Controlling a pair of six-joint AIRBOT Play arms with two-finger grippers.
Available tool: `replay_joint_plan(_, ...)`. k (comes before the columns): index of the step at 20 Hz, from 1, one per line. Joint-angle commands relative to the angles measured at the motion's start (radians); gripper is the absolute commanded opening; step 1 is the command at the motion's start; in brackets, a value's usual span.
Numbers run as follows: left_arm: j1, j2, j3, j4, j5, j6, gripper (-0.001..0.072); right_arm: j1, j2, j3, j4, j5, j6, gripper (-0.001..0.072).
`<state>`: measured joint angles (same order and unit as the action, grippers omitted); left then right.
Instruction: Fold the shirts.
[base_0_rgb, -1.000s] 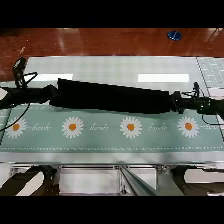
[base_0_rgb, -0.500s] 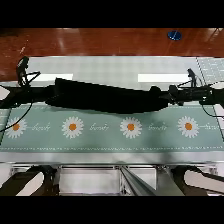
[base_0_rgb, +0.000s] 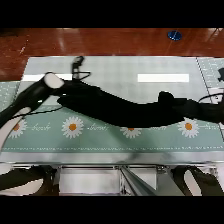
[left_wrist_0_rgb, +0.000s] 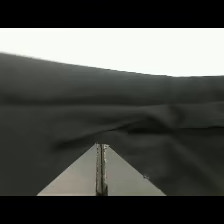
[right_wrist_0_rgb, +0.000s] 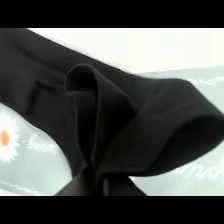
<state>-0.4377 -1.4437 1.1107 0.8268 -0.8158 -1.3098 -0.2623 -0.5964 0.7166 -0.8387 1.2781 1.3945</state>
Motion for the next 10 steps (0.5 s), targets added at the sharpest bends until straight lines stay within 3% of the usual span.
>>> replay_joint_plan(1, -0.225, -0.256, 0.216, -0.017, -0.109, -0.085, 0.0017, 0.000, 0.179, -0.027, -0.005, 0.022, 0.110, 0.0017)
replay_joint_plan(6, -0.449, -0.433, 0.373, -0.123, -0.188, -0.134, 0.0018, 0.000, 0.203, -0.027, 0.105, 0.006, 0.086, 0.0017)
replay_joint_plan(10, -0.483, -0.439, 0.380, -0.279, -0.189, -0.053, 0.0017, 0.000, 0.192, -0.026, 0.139, -0.041, 0.067, 0.0017)
